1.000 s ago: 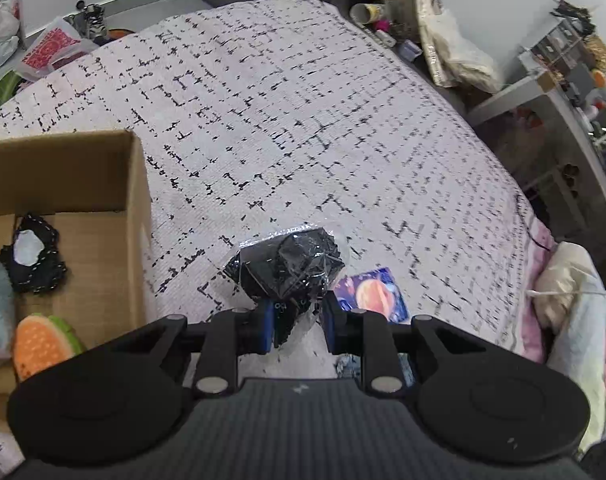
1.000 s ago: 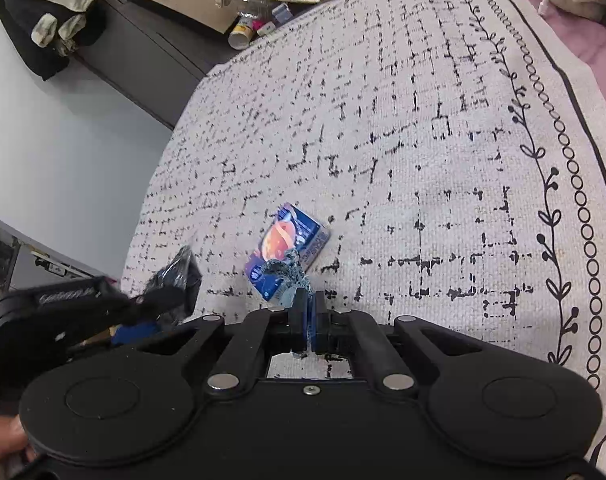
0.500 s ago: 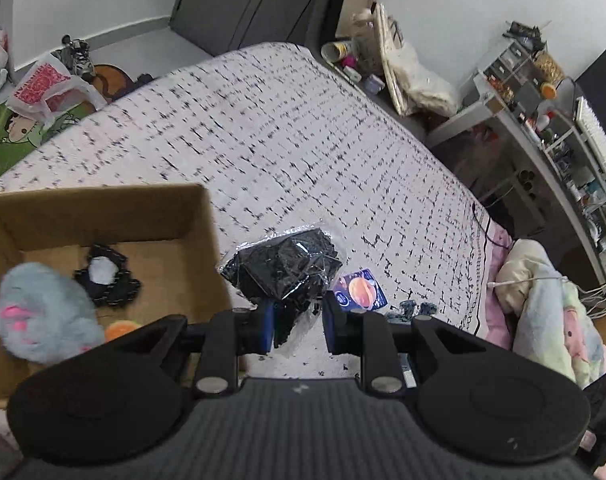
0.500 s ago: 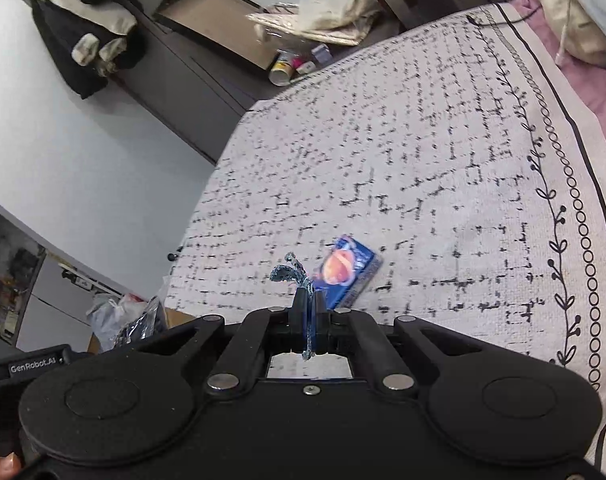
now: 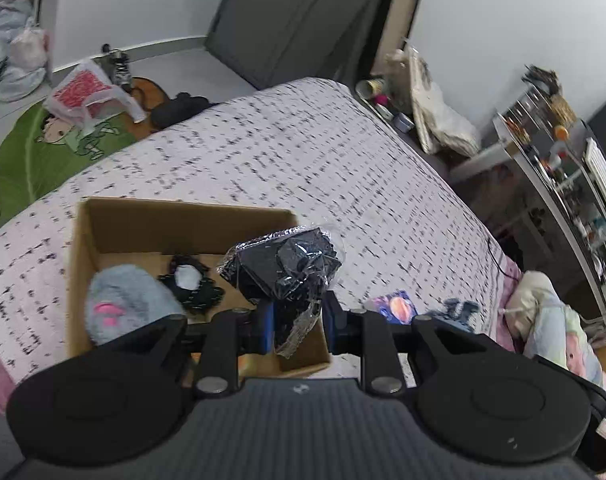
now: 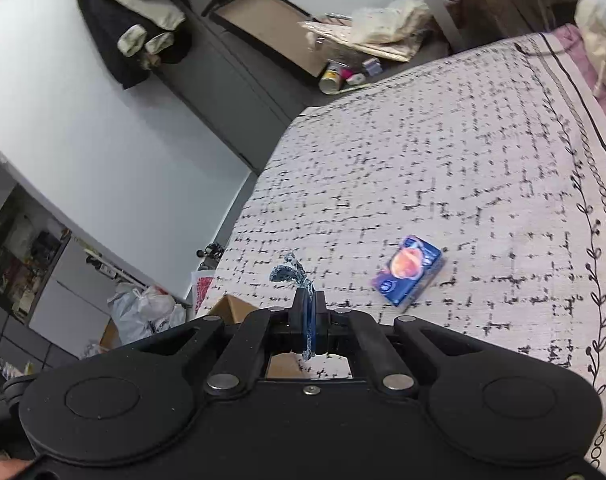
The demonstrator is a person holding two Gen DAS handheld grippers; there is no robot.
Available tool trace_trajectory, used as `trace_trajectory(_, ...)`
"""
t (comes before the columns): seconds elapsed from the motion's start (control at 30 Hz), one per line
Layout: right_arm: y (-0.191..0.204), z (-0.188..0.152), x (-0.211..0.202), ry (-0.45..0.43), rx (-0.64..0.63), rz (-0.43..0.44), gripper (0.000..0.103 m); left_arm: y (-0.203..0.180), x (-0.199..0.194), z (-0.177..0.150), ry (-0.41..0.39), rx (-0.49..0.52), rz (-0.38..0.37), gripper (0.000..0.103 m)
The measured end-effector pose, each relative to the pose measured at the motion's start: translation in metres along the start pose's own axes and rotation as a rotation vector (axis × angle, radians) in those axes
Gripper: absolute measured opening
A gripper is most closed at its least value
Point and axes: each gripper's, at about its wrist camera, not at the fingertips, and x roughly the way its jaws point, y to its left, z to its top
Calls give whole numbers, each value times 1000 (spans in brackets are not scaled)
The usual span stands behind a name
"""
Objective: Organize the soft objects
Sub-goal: 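Carry the black bag and blue plush over the cardboard box with both tools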
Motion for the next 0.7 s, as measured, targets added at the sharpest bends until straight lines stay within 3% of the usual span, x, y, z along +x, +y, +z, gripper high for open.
trace_trajectory(0.4,44,-15,9,15,-77,38,1,50,8,6,-32,-103,41,23)
trace_trajectory(0.63,71,-22,23,43,-96,77,1,68,30,8,9,-127,71,25)
trace_trajectory(0.7,79,-25,29,55,-103,89,1,71,37,7,34,-122,111,27)
